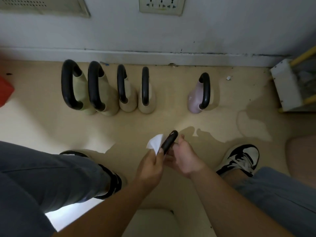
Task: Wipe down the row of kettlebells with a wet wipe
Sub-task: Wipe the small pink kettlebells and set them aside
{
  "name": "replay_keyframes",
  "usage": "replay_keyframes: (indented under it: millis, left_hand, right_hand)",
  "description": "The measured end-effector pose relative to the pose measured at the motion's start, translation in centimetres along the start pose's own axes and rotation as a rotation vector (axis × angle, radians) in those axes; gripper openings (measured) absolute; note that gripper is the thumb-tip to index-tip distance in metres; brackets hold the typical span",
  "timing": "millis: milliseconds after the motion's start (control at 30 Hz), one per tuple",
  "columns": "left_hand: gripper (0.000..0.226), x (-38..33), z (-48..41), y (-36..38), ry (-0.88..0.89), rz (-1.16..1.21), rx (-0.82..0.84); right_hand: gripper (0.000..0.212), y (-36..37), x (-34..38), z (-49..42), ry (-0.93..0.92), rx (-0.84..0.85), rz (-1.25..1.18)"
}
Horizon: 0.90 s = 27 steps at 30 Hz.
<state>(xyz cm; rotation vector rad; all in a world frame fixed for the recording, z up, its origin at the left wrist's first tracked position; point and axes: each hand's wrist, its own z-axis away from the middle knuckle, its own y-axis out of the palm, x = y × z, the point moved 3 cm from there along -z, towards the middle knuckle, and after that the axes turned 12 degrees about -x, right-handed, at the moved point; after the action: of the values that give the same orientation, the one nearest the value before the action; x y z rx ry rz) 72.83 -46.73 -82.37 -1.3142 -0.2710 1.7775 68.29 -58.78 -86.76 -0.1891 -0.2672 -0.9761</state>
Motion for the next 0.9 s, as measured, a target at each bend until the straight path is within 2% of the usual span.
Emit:
replay_keyframes:
  millis: [100,200,267,333,433,500,667,733,833,900]
  left_hand:
    - [0.042,0.1,1.7,0.5,-0.086,0.074,-0.116]
    - [0.046,-2.9,0.5,-0.2,-0.269,0.199,-0.114]
    - [0.042,-4.3,-1.3,-1.7,-0.318,0.264,-0.121]
    - [0.049,-4.5,-3.1,-3.1,-0.258,0.206,-0.132]
    - [0.054,-3.9,-4.8,-3.1,-0.228,-0.01,-0.089]
    - [0.055,-4.5,-5.9,-1.7,-0.213,-0.077,-0.005]
    - [0.071,-7.7,-8.3,3.2,-0.093,-0.054,0.268]
    - [0.069,-8.5,-8.3,4.4,-0.056,-0.148,0.35]
    - [0.063,-8.5,-6.7,4.0,0.127,-0.29,0.261]
    - [0.055,-7.1,-4.7,3.1,0.267,-0.266,0.173]
  right_hand:
    - [0.087,0.4,-0.1,-0.7,0.014,-0.018,0.021]
    - [0.086,-0.2,-0.1,-1.0,0.006,-0.028,0.058]
    - [0.085,-0.9,0.1,-1.5,0.024,-0.02,0.053]
    - [0.088,-1.0,0.5,-1.5,0.008,0.01,0.091]
    - [0.092,-1.1,0.7,-1.4,-0.039,0.042,0.186]
    - [0.091,-1.3,0.7,-1.0,-0.024,0.063,0.178]
    - [0.091,-1.7,0.4,-0.5,0.042,0.135,0.09]
    - [0.088,-1.6,0.2,-0.1,0.048,0.144,0.071]
    - [0.087,-1.1,0.4,-0.1,0.038,0.135,0.068]
    - [0.083,-0.7,0.9,0.2,0.066,0.18,-0.062]
